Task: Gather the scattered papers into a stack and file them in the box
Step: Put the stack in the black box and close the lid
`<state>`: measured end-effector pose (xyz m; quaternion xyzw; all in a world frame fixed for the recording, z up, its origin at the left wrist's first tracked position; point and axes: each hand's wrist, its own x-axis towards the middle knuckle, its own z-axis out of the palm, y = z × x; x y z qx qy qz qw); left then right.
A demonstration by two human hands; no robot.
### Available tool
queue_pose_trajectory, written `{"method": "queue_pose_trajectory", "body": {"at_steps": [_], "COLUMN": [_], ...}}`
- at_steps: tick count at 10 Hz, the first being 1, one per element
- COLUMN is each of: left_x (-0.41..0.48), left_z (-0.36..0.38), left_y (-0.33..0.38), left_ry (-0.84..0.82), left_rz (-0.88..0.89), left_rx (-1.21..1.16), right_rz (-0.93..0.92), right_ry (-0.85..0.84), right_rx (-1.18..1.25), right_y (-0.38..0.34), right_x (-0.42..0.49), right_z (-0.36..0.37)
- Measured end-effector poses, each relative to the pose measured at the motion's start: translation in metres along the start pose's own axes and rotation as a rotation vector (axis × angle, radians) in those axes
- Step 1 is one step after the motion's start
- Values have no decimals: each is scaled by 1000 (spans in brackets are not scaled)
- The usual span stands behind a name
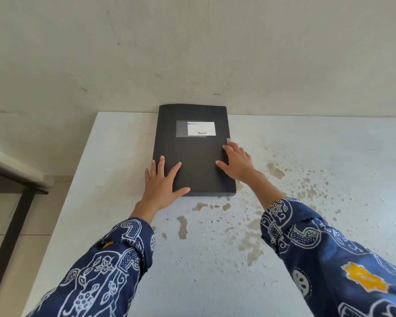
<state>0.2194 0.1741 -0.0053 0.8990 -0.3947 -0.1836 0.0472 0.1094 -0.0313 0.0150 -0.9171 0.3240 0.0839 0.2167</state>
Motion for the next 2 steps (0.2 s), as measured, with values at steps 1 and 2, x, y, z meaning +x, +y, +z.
{"method": "queue_pose_trajectory", "body": {"at_steps": [1,2], "left_x": [-4,-19], "left_z": [-14,-21], "left_y": [7,16], "left_ry": [75,170], "left_rz": [-12,50], "left_rx": [-161,-260], "right_rz": [-10,-51], "right_ry": [10,62], "right_rx": [187,298], "right_y": [3,5], "right_x": [-16,-39], "right_z": [-17,-39]}}
